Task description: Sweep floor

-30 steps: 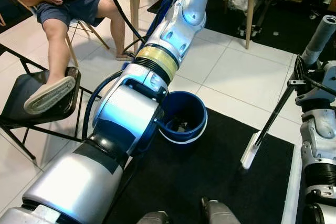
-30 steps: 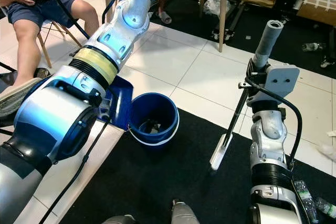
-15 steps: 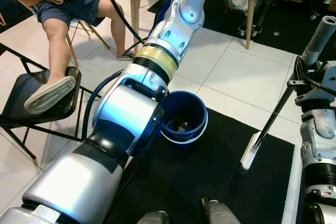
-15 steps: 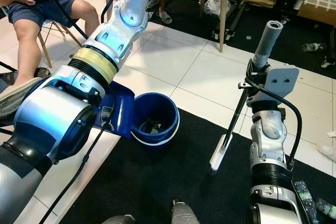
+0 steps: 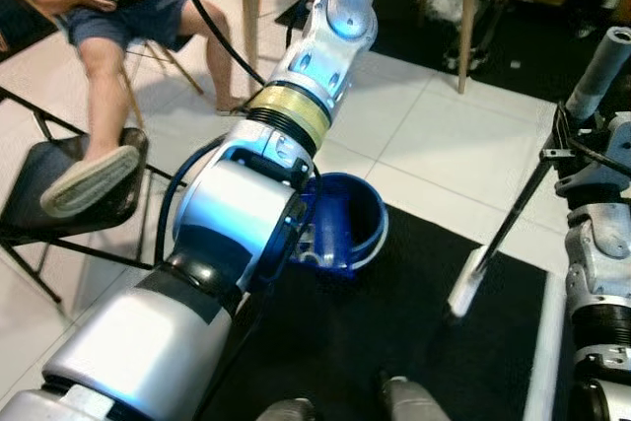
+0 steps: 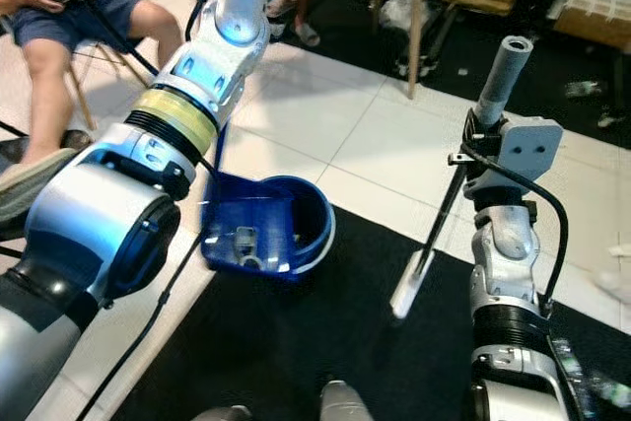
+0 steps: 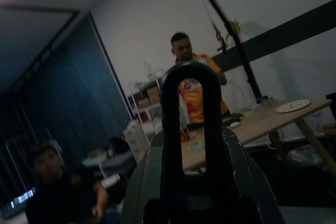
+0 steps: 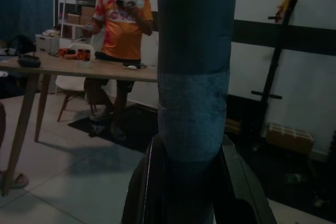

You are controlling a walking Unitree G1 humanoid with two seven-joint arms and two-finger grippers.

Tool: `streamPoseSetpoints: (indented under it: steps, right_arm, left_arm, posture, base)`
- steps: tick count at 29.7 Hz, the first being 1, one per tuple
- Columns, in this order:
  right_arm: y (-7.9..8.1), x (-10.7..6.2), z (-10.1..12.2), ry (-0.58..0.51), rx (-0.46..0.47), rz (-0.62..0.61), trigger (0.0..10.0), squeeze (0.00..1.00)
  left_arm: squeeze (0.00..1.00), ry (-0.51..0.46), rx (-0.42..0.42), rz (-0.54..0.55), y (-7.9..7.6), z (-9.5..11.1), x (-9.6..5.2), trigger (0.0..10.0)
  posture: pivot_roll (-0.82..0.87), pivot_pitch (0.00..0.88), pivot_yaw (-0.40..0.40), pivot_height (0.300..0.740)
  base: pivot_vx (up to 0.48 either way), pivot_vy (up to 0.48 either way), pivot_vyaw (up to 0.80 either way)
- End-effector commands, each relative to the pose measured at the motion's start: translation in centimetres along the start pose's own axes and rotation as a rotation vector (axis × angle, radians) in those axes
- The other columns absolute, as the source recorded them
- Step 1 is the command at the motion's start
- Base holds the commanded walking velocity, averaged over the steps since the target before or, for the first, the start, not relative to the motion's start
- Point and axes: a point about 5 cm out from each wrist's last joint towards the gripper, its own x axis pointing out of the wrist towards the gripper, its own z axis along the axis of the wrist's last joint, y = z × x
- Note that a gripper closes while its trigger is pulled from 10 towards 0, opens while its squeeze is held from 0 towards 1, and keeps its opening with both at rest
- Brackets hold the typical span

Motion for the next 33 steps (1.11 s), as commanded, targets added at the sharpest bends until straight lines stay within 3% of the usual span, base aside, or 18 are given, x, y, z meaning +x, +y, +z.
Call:
streamPoseSetpoints:
  steps: [1, 33]
  right_arm:
    - [0.04, 0.27, 0.75, -0.041, -0.011, 0.003, 10.0, 0.00]
    - [0.04, 0.27, 0.75, -0.041, -0.011, 0.003, 10.0, 0.00]
  left_arm:
    - [0.00, -0.028, -0.026, -0.001, 0.71, 1.09, 0.56, 10.0]
    - [0.00, -0.028, -0.026, -0.001, 0.71, 1.09, 0.56, 10.0]
  posture:
    - [-0.01, 0.029, 0.032, 0.740]
    - [-0.01, 0.029, 0.032, 0.740]
  base:
    - [0.000, 0.000, 0.00]
    - [0.000, 0.000, 0.00]
